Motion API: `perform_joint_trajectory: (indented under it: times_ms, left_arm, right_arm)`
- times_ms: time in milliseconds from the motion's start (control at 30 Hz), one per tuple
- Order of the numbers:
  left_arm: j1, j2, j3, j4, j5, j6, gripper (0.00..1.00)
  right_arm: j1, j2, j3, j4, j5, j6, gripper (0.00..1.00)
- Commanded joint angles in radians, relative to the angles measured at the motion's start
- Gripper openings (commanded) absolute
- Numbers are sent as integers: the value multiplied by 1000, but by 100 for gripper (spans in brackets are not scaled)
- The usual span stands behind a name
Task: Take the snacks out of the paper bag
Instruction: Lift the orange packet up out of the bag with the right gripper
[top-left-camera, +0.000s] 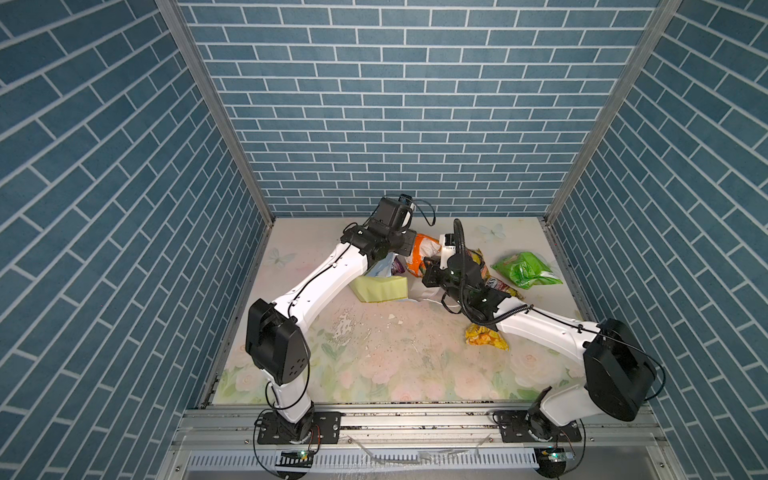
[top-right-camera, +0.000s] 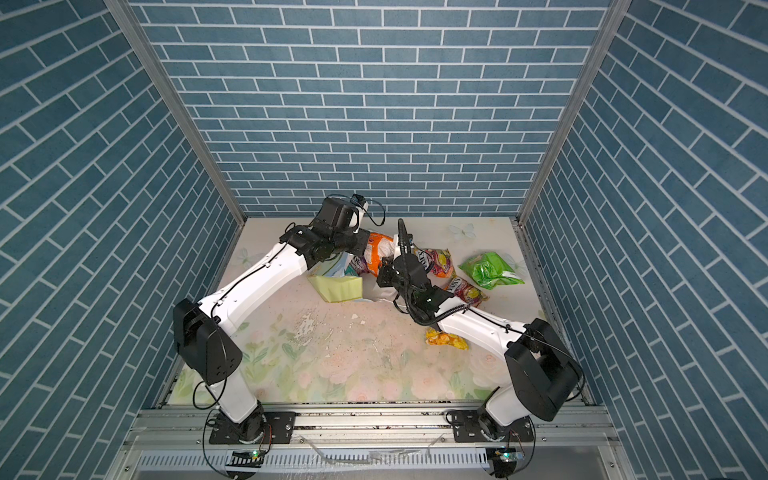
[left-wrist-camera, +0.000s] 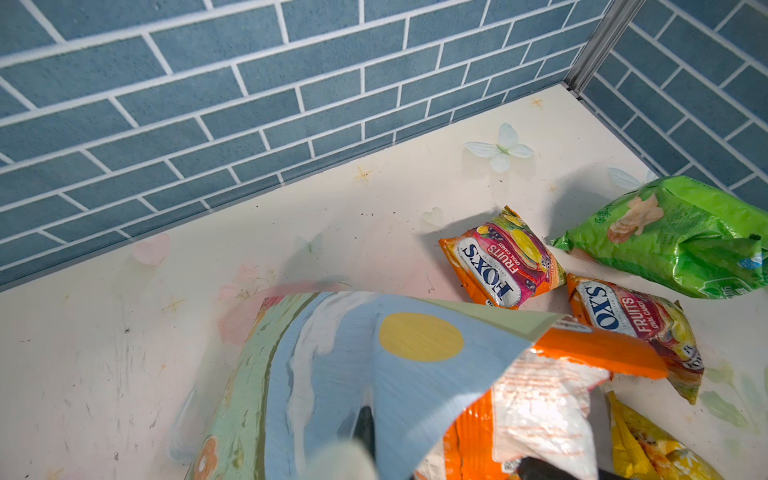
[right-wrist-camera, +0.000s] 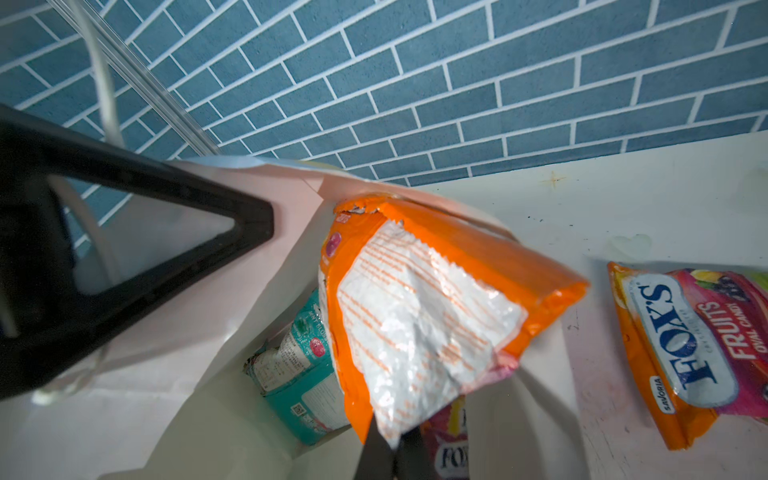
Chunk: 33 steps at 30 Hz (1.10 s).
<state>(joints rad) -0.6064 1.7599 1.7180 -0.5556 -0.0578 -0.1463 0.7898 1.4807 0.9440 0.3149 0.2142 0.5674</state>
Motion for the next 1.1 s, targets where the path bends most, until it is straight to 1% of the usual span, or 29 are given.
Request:
perform_joint_trajectory:
  times_ms: [0,167,367,600,1067]
  left_arm:
    - [11,4,10,-10,9,-7,0]
    - [14,-11,-20,14,18,-16,0]
    - [25,-22,-57,44,26,-36,0]
    - [36,-41,-79,74,39,-48,0]
    - [64,-104,-177,178,53,-95,0]
  right_arm:
    - [-10,-57,-11,52,52,-21,0]
    - [-10,-81,-16,18,65,-26,0]
    - [-11,-107,6,-43,44,-31,0]
    - [-11,-146,18,-71,19,-16,0]
    - [-14,-166,118,-201,28,-26,0]
